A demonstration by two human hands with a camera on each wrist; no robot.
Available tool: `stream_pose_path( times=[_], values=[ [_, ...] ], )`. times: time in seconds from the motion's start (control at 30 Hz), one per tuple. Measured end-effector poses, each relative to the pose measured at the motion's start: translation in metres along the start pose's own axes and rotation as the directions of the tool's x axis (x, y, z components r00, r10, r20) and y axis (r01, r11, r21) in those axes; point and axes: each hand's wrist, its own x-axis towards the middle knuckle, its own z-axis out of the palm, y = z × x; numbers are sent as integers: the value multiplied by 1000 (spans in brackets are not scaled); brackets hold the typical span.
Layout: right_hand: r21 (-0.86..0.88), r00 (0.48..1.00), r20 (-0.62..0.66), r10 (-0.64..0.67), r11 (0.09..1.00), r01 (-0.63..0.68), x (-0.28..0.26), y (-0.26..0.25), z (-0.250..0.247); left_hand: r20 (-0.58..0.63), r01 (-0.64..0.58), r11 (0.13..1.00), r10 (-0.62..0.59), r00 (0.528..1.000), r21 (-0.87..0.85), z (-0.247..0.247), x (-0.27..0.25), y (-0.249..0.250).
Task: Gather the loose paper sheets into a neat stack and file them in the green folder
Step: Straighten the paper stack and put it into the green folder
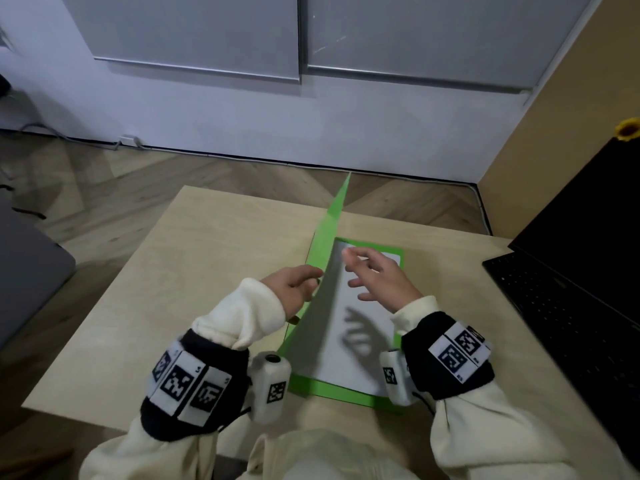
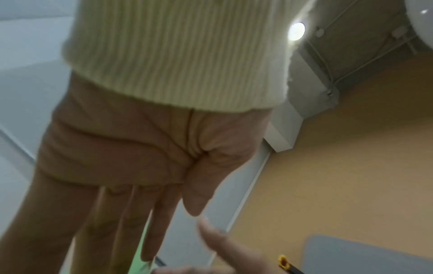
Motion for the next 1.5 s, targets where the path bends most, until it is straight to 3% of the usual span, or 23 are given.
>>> stream_pose_path(
  times=[0.13,0.2,0.33,0.4,0.47,0.53,0.67,0.77,0.9,1.13,1.37,1.5],
  values=[
    [-130,1000,-6,19,991,-19,-12,20,-14,27,41,987,-37,999,-158,24,6,5],
    [-83,998,7,61,995,-60,-19,30,-24,53,82,970,-72,996,-228,32,10,4],
    [-66,990,37,136,989,-133,-28,45,-34,88,155,972,-141,986,-178,46,31,-15],
    [-116,985,12,173,979,-170,-29,56,-36,43,230,964,-227,973,-135,51,49,-33],
    [-202,975,-39,221,953,-224,-29,75,-40,-82,334,940,-339,937,-66,53,63,-53],
    [-227,946,-109,305,919,-322,-25,103,-44,-203,416,903,-429,880,-105,53,74,-73],
    [-231,856,-228,464,828,-511,-12,157,-49,-193,501,852,-523,830,-153,63,84,-103],
    [-271,806,-268,528,762,-589,-10,177,-46,-153,512,839,-539,828,-185,75,90,-114],
    [-353,793,-254,554,710,-609,-2,183,-36,-119,515,827,-548,828,-226,80,97,-121],
    [-245,769,-234,596,729,-639,18,177,-24,-131,516,832,-546,828,-205,62,107,-131],
    [-141,824,-166,542,813,-564,45,156,19,-186,530,830,-557,810,-174,10,125,-149],
    [-137,827,-177,533,819,-557,57,152,30,-168,516,847,-531,830,-128,-8,135,-156]
  ],
)
